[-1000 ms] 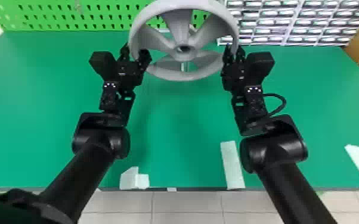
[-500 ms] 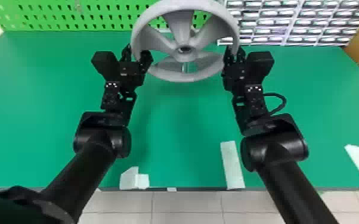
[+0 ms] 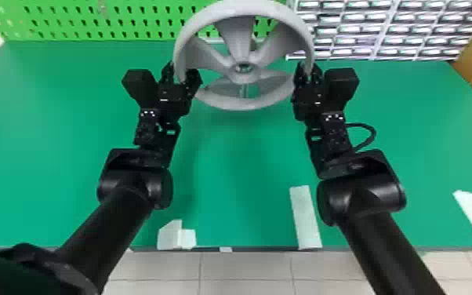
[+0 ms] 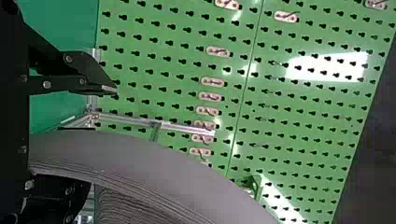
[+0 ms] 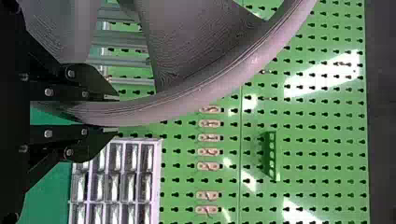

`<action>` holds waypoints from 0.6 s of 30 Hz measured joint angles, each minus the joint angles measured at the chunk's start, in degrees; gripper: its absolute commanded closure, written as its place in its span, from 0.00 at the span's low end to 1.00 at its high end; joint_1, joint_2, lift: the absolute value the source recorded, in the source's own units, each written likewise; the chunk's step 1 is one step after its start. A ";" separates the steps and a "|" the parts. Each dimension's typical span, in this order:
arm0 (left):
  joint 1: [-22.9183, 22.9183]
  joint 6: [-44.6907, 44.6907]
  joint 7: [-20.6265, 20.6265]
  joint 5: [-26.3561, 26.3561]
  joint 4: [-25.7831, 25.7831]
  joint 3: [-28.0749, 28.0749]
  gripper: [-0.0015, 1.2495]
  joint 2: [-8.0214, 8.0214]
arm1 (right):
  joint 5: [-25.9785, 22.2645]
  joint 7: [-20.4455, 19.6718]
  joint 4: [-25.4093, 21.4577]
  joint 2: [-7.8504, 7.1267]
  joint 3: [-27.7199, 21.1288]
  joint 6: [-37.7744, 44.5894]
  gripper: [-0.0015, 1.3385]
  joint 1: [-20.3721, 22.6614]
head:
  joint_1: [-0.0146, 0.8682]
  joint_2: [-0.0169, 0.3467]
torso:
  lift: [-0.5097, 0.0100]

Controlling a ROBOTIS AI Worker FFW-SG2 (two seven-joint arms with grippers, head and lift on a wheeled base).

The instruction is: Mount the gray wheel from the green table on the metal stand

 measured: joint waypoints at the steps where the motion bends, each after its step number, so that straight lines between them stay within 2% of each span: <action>1: -0.05 0.00 0.00 0.01 0.06 -0.02 0.68 0.00 | 0.01 0.00 0.03 0.00 -0.02 0.06 0.88 -0.06 | 1.00 0.19 | 0.79; 18: -1.84 0.07 0.00 -0.23 1.82 0.06 0.68 -0.09 | 0.18 0.00 1.14 -0.09 -0.48 1.22 0.88 -1.64 | 1.00 0.19 | 0.79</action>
